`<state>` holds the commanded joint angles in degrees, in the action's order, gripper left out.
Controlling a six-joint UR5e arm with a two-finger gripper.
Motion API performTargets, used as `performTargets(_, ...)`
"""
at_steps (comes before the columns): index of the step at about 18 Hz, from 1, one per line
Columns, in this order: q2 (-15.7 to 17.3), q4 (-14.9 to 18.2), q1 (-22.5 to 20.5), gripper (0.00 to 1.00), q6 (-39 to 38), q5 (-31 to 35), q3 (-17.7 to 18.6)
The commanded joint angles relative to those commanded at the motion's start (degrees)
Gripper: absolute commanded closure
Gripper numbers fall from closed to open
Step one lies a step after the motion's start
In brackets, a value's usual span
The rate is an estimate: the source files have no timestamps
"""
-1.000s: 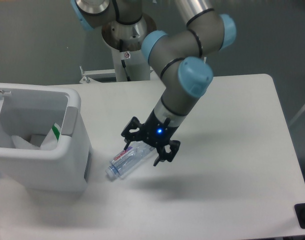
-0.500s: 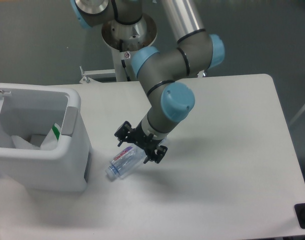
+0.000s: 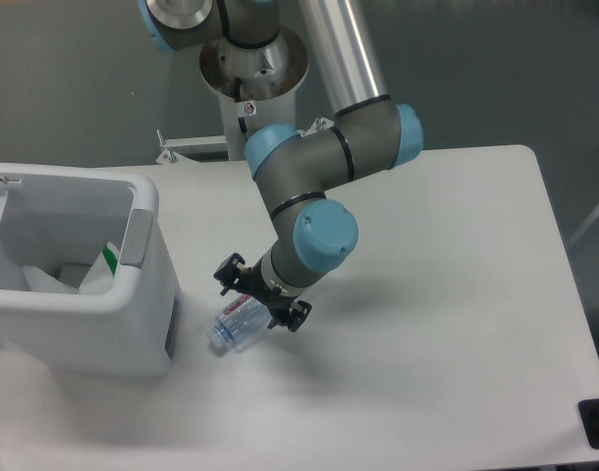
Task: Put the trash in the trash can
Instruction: 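Rotate the gripper and close it around the bottle cap end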
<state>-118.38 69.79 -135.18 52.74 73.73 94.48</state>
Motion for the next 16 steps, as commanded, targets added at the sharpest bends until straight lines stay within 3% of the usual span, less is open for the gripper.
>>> performTargets(7, -3.16, -0.35, 1.85, 0.0, -0.44, 1.76, -0.7)
performTargets(10, -4.22, -2.63, 2.47, 0.01, -1.84, 2.64, -1.84)
performTargets(11, -4.48, -3.07, 2.47, 0.05, -1.93, 3.43, -2.02)
performTargets(16, -4.31, -3.08, 2.82, 0.44, -2.02, 5.99, -2.9)
